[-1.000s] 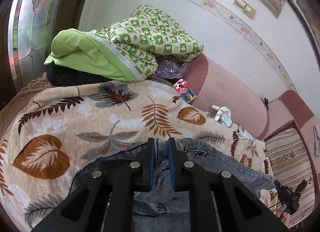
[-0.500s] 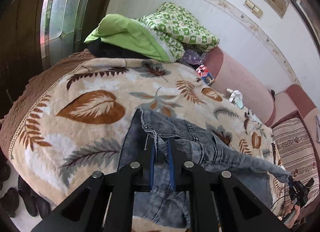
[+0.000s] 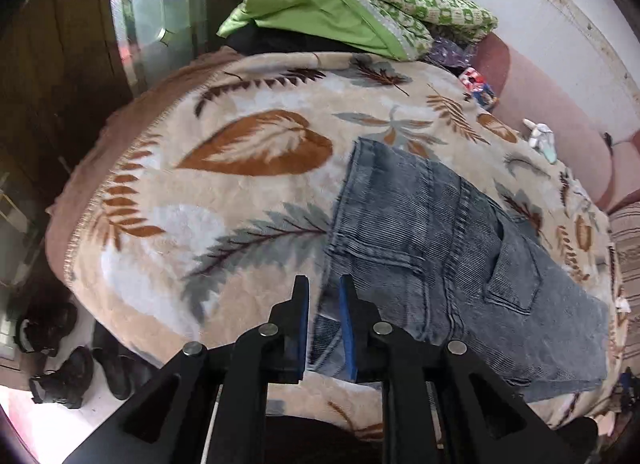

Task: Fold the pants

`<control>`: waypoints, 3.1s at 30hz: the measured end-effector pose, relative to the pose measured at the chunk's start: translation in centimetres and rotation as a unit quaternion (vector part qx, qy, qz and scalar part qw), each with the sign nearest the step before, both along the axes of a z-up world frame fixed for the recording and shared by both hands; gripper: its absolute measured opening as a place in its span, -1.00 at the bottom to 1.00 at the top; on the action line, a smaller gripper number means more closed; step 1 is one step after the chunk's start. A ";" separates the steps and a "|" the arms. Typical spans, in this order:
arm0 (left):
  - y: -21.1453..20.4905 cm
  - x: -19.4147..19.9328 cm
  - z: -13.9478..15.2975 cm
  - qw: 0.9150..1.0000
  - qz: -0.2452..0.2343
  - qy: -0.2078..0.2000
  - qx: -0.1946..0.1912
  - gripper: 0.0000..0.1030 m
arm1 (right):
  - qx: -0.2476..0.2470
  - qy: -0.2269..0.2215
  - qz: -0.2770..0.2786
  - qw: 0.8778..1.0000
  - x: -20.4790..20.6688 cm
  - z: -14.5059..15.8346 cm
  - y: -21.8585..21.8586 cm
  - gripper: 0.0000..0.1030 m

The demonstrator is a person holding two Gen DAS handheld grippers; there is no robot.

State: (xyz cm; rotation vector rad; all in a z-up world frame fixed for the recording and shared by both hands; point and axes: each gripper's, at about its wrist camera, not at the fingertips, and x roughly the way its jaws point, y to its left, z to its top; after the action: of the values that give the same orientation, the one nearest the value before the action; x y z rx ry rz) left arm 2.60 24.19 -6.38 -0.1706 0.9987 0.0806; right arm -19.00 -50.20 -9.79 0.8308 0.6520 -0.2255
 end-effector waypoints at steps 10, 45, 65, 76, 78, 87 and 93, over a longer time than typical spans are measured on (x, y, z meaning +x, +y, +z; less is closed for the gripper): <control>-3.4 -2.1 4.4 0.997 -0.029 -0.077 0.007 -0.61 | -0.015 -0.024 0.141 0.990 9.4 1.2 10.9 0.25; -20.1 -2.0 -1.9 0.972 -0.234 -0.029 0.019 0.23 | -0.112 0.004 0.299 0.947 16.0 1.6 24.6 0.36; -23.2 -2.9 -6.3 0.960 -0.266 -0.014 0.092 0.99 | -0.019 0.117 0.301 0.946 30.1 -4.9 33.0 -0.20; -23.2 -4.5 -6.9 0.958 -0.269 -0.037 0.098 1.00 | -0.155 0.105 0.300 0.935 31.3 -4.0 37.3 0.25; -23.1 -4.7 -6.9 0.957 -0.269 -0.042 0.097 1.00 | -0.166 0.098 0.297 0.935 31.1 -4.1 37.5 0.26; -22.5 -5.0 -5.9 0.954 -0.276 -0.080 0.085 1.00 | -0.184 0.099 0.325 0.923 31.0 -4.3 38.2 0.37; -20.4 -6.3 -2.3 0.949 -0.216 -0.202 0.106 1.00 | -0.132 0.034 0.305 0.943 28.4 -2.7 34.5 0.37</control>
State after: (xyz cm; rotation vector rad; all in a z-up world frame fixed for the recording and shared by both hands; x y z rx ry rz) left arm -3.72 3.74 -8.71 0.2251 0.5938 -0.2415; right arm 9.45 -15.67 -12.50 0.3365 0.8912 0.2215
